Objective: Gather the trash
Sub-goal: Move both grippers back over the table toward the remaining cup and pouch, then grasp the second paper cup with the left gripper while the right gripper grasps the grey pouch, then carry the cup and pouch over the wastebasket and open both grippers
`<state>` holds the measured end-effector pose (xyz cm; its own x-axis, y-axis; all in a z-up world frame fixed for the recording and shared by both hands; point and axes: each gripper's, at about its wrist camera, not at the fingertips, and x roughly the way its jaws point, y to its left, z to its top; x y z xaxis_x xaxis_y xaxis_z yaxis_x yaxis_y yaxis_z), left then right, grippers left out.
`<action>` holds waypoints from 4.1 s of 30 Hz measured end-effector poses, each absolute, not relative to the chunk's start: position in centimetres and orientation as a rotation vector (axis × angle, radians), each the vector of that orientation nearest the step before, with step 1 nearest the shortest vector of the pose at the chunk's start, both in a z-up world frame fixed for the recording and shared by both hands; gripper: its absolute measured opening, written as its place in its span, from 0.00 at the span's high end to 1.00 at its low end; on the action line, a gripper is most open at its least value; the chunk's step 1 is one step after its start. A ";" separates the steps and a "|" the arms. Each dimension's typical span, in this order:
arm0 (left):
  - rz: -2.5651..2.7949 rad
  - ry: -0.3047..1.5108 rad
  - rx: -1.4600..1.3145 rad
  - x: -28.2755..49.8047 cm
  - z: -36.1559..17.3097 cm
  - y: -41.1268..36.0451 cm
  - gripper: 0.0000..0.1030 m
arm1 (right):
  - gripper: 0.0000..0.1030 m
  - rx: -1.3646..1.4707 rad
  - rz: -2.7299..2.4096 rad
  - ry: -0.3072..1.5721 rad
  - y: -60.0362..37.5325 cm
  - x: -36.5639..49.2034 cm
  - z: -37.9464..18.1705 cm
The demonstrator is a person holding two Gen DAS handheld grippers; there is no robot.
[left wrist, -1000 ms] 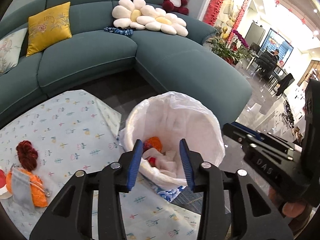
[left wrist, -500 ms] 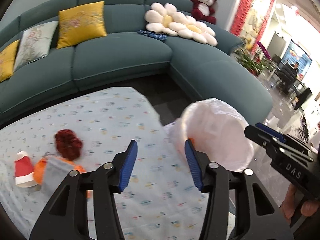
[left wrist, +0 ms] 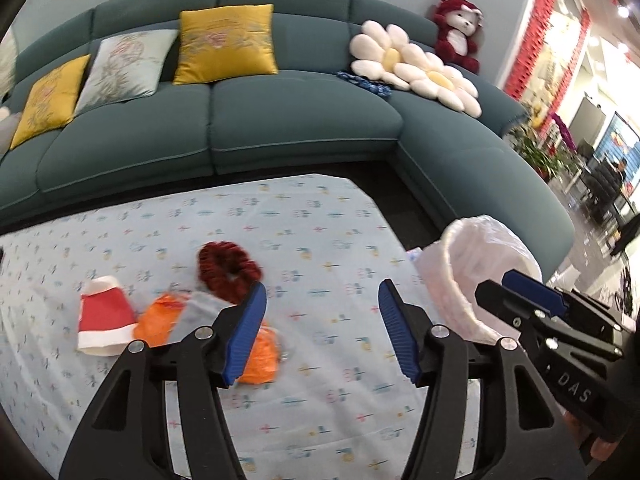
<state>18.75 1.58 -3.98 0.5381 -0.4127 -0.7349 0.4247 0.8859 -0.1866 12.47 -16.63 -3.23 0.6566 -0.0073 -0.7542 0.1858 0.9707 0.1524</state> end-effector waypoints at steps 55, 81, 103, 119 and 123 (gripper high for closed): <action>-0.243 1.003 -0.200 25.4 -13.6 22.0 0.80 | 0.95 0.150 0.091 1.063 0.4 22.3 -13.5; -0.357 0.816 -0.125 22.2 -1.5 13.1 0.81 | 0.96 0.264 0.039 0.820 -9.3 17.1 -2.4; -0.652 0.834 -0.005 18.2 -1.0 -8.3 0.81 | 0.96 0.373 -0.249 0.777 -27.4 11.0 -3.1; -0.806 0.912 0.022 15.9 -3.4 -17.4 0.80 | 0.96 0.446 -0.396 0.788 -35.5 7.0 -5.2; -0.833 0.917 0.001 15.4 -3.8 -18.4 0.76 | 0.95 0.464 -0.416 0.797 -36.3 6.8 -6.0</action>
